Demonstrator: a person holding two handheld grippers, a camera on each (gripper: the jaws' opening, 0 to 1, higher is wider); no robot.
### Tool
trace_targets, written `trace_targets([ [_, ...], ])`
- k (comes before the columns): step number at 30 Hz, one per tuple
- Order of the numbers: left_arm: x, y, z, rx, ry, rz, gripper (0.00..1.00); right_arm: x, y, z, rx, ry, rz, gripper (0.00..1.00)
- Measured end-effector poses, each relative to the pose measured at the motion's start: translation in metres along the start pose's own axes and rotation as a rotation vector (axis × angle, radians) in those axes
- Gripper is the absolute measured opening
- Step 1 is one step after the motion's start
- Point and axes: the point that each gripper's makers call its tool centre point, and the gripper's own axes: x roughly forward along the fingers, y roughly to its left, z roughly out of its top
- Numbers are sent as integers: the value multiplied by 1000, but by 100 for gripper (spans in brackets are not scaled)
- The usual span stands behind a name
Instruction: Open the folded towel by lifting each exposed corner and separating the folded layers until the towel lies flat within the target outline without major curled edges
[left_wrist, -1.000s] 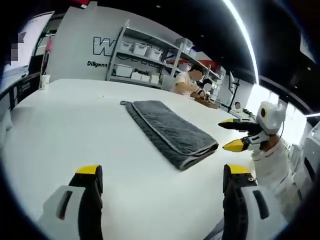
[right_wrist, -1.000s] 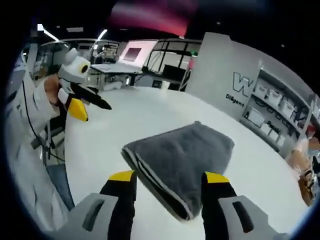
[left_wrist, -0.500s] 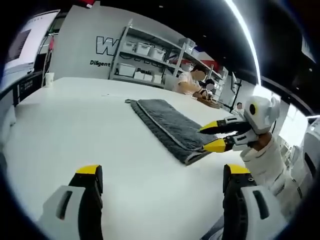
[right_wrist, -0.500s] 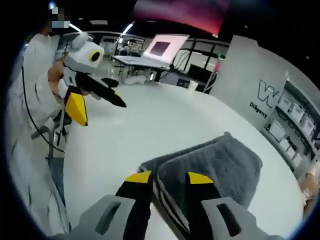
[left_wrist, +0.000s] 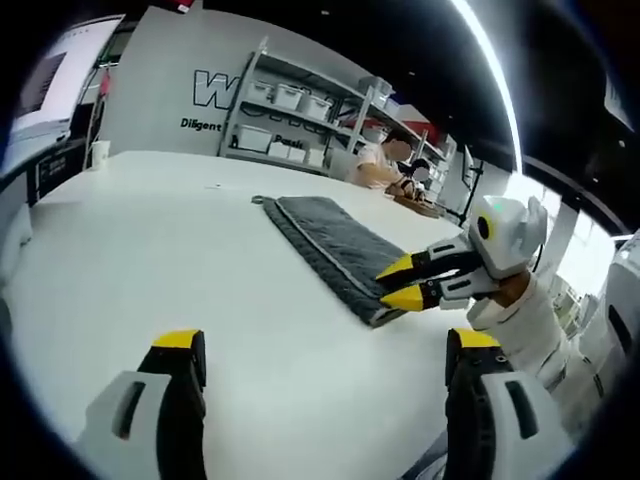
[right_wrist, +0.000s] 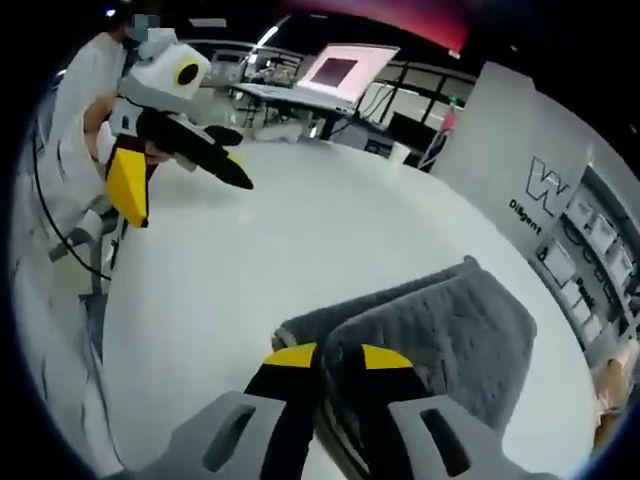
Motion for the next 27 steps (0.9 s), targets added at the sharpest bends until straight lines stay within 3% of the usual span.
trace_targets([
  [8, 0, 1, -2, -4, 5, 4, 98, -2, -2, -1, 24, -11, -6, 0],
  [17, -1, 1, -3, -6, 7, 6, 98, -17, -15, 15, 234, -160, -8, 0],
  [27, 5, -5, -3, 0, 15, -8, 98, -31, -36, 13, 258, -191, -102, 0],
])
